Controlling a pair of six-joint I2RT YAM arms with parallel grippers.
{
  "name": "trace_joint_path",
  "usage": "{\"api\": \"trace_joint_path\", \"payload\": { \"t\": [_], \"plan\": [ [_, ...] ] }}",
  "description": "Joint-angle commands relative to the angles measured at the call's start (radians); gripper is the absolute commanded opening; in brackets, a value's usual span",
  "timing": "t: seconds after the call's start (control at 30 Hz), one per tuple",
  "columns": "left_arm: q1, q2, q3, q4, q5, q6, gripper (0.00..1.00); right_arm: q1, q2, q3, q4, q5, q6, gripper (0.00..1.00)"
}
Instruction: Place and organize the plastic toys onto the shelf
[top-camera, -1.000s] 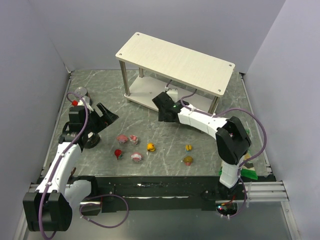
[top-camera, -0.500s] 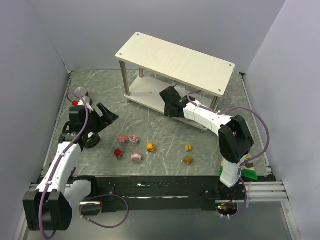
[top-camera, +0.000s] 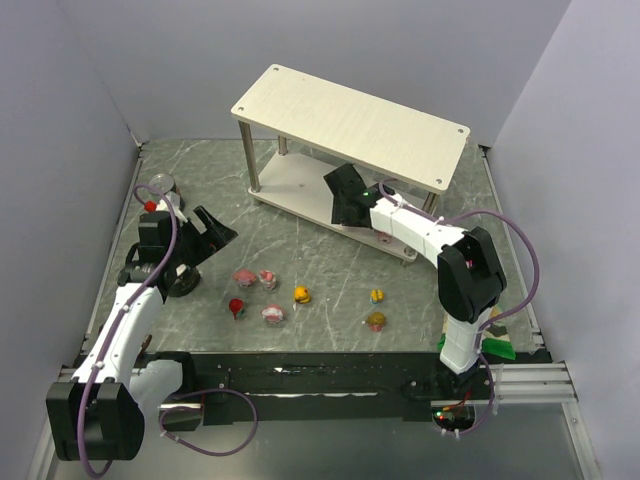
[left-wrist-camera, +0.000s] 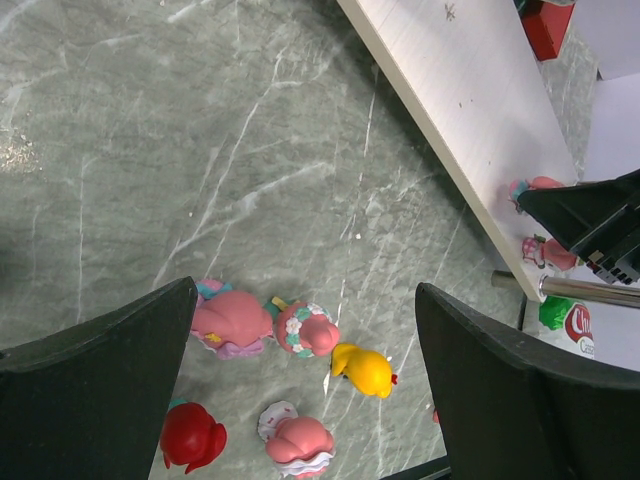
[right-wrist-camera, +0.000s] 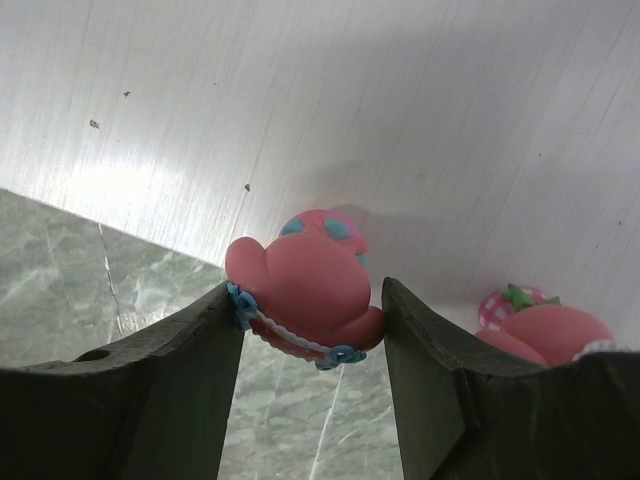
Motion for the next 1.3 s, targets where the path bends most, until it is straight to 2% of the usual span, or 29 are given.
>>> {"api": "trace_joint_path", "payload": {
  "t": [0.0,0.7,0.97,1.17,1.27],
  "plan": [
    [-0.002,0.004,0.002,0.039,-0.006,0.008,0.96,-0.015,0.004,0.052,0.006,0.011,-0.027,0.26],
    [-0.001,0.013,0.005,0.036,-0.007,0.015,0.96,-0.024,0.048,0.028,0.020,0.003,-0.031,0.27],
    [-0.001,0.011,0.008,0.036,-0.014,0.018,0.96,-0.024,0.051,0.023,0.021,0.006,-0.032,0.43],
    [-0.001,0.011,0.008,0.035,-0.012,0.018,0.96,-0.026,0.051,0.026,0.021,0.008,-0.037,0.49],
    [-0.001,0.011,0.006,0.036,-0.012,0.016,0.96,-0.024,0.047,0.024,0.021,0.012,-0.038,0.49]
  ]
}}
